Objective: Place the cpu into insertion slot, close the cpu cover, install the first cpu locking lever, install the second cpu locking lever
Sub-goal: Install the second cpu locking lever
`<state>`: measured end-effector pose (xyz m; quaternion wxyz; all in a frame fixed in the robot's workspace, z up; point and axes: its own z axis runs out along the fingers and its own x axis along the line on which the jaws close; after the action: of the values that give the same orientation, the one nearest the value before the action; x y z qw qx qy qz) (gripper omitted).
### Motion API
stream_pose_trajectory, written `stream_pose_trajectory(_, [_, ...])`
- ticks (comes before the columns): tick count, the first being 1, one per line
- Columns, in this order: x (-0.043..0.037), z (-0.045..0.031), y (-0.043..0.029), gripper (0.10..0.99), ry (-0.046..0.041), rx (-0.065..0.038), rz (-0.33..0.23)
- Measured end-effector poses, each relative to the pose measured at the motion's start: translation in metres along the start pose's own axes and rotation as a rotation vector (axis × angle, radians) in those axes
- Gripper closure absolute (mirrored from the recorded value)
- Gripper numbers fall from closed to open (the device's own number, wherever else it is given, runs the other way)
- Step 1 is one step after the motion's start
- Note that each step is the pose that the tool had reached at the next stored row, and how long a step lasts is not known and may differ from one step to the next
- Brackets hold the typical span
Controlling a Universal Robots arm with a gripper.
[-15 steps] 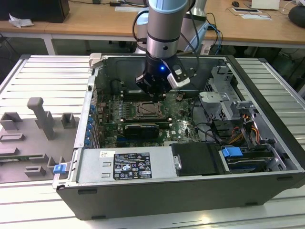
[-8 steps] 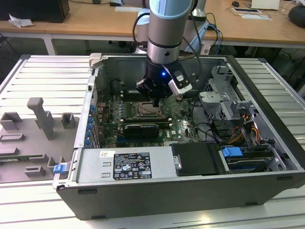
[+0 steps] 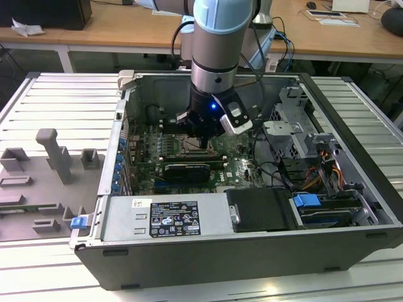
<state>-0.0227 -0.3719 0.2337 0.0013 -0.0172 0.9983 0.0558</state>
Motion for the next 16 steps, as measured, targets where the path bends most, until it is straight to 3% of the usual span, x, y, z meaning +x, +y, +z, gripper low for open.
stream_pose_trajectory(5, [0.0232,0.0006,-0.0036,0.98,-0.0002,-0.001,0.0])
stream_pose_trajectory(8, [0.025,0.0096,-0.005,0.98,-0.0001,-0.007,-0.001])
stream_pose_trajectory(10, [0.0267,0.0125,-0.0065,0.98,-0.0004,-0.02,-0.002])
stream_pose_trajectory(16, [0.0374,0.0137,-0.0107,0.98,-0.0002,-0.037,-0.009])
